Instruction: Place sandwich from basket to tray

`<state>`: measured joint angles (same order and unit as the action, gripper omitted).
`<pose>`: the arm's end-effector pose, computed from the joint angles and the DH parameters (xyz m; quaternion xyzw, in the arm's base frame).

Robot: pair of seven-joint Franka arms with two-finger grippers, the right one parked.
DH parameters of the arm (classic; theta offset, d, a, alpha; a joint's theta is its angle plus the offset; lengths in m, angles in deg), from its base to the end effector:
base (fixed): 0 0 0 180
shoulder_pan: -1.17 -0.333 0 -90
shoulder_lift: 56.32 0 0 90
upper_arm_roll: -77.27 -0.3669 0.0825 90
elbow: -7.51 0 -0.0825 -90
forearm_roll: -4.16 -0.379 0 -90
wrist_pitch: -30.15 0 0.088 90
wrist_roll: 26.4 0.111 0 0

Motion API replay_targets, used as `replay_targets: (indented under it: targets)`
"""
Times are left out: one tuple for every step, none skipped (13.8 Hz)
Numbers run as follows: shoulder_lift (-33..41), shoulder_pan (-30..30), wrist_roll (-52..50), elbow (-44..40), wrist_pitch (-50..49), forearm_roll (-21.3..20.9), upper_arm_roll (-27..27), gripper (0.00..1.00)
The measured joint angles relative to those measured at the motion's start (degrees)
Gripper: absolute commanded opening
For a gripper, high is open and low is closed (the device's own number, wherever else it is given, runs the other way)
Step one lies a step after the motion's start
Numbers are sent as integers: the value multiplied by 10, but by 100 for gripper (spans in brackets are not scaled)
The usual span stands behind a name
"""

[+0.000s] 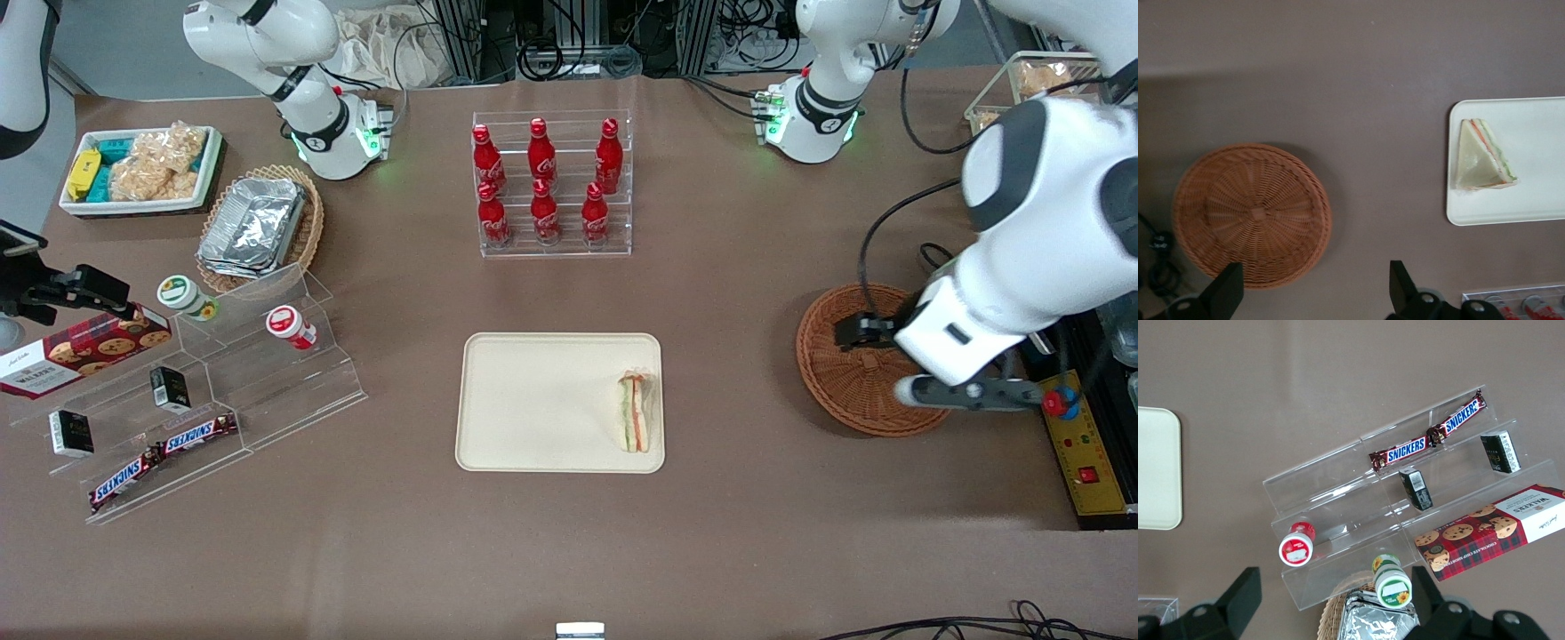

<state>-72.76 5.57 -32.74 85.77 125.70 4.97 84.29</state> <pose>0.6457 -0.1190 0.6043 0.9988 -0.0411 0.0046 0.0253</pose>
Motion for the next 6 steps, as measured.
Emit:
replay_targets:
  targets:
    - [8, -10, 26, 0, 0, 0, 0, 99]
    - [14, -19, 43, 0, 0, 0, 0, 99]
    - [17, -26, 51, 1, 0, 0, -1, 99]
    - [19, -33, 53, 1, 0, 0, -1, 99]
    - [19, -38, 55, 1, 0, 0, -1, 99]
    - [19, -43, 56, 1, 0, 0, -1, 99]
